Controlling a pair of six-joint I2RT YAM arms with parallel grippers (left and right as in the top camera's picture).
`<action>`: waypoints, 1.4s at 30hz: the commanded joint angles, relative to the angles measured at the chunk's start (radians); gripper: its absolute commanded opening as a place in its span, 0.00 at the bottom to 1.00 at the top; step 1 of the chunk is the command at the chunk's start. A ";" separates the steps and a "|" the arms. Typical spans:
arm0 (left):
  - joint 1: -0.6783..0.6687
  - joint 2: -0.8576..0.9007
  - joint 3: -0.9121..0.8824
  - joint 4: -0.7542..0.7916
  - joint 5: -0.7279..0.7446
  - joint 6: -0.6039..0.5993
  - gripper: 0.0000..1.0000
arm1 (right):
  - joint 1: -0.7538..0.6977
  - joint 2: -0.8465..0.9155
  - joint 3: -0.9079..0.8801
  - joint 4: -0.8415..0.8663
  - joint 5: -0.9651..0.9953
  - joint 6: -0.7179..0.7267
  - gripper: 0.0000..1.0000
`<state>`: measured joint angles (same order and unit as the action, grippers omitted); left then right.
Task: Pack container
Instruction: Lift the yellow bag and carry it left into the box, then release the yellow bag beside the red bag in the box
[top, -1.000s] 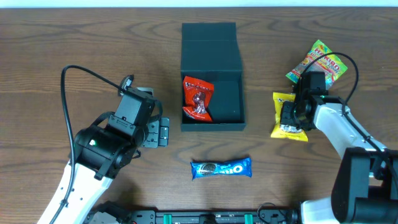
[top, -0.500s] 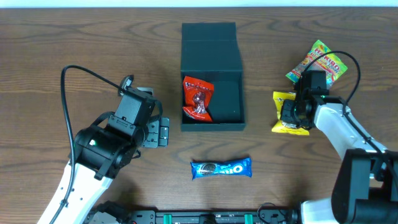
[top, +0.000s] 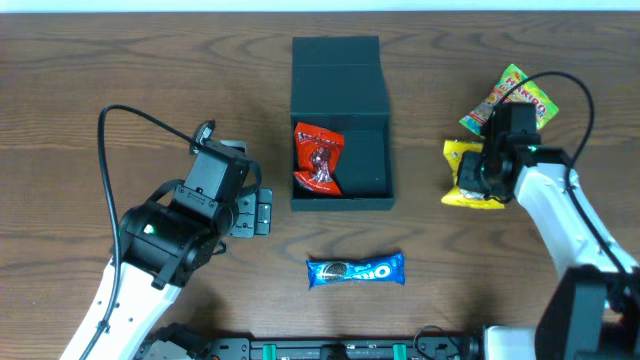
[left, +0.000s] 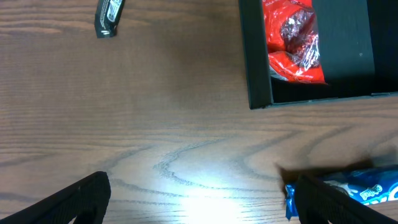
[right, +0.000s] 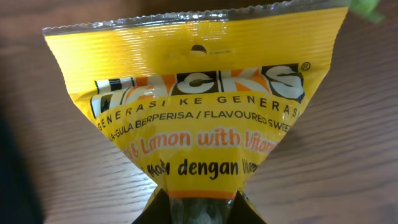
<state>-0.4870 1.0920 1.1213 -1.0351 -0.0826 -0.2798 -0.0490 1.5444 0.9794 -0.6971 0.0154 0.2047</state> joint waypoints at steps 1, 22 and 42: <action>0.003 -0.006 0.000 0.000 -0.010 0.011 0.95 | -0.002 -0.079 0.053 -0.022 -0.031 0.008 0.08; 0.003 -0.006 0.000 -0.001 -0.010 0.011 0.95 | 0.479 -0.293 0.193 -0.105 0.103 0.411 0.02; 0.003 -0.006 0.000 0.000 -0.010 0.011 0.95 | 0.572 0.179 0.288 0.100 0.055 0.374 0.01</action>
<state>-0.4870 1.0920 1.1213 -1.0355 -0.0826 -0.2798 0.5167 1.7142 1.2430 -0.6090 0.0769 0.6231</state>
